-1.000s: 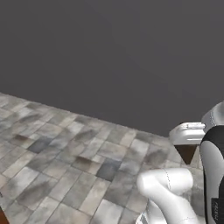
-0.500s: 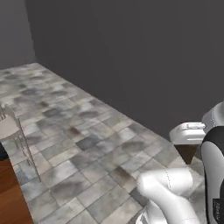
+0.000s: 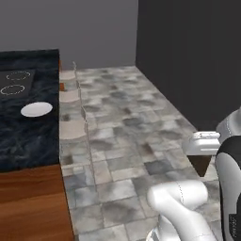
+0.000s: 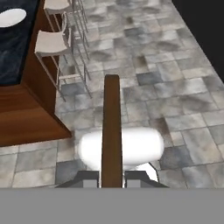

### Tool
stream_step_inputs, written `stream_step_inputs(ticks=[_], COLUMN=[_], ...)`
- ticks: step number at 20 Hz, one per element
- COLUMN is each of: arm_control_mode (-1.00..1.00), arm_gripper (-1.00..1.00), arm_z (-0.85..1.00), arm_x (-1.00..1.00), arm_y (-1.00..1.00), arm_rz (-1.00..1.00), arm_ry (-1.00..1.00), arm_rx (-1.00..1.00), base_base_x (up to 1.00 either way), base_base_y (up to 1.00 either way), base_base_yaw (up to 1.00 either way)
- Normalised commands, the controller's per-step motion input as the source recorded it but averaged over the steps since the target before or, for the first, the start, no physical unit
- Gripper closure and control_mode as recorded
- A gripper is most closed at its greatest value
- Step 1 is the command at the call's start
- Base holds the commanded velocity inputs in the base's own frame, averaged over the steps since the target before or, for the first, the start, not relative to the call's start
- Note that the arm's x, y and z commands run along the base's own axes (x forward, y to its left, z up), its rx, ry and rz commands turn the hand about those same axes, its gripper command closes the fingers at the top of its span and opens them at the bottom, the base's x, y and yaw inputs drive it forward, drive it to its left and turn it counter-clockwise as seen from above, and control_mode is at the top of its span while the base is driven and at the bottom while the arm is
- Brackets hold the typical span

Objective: Start the toaster. Once the lever pops up, take the bread to the plate on the dining counter.

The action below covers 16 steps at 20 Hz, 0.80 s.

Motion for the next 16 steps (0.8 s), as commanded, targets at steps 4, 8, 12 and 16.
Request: stream_step_inputs(ticks=[4, 8, 12, 16], arm_control_mode=[1.0, 1.0, 1.0, 1.0], arm_gripper=[1.0, 1.0, 1.0, 1.0], arm_z=[0.0, 0.0, 0.0, 0.0], arm_x=[0.0, 0.0, 0.0, 0.0], arm_y=[0.0, 0.0, 0.0, 0.0], arm_rz=[0.0, 0.0, 0.0, 0.0], arm_ry=[0.0, 0.0, 0.0, 0.0], arm_rx=[0.0, 0.0, 0.0, 0.0], base_base_x=[0.93, 0.83, 0.78, 0.78], base_base_y=[-0.16, -0.31, -0.42, -0.47], base_base_yaw=[0.78, 0.75, 0.72, 0.69])
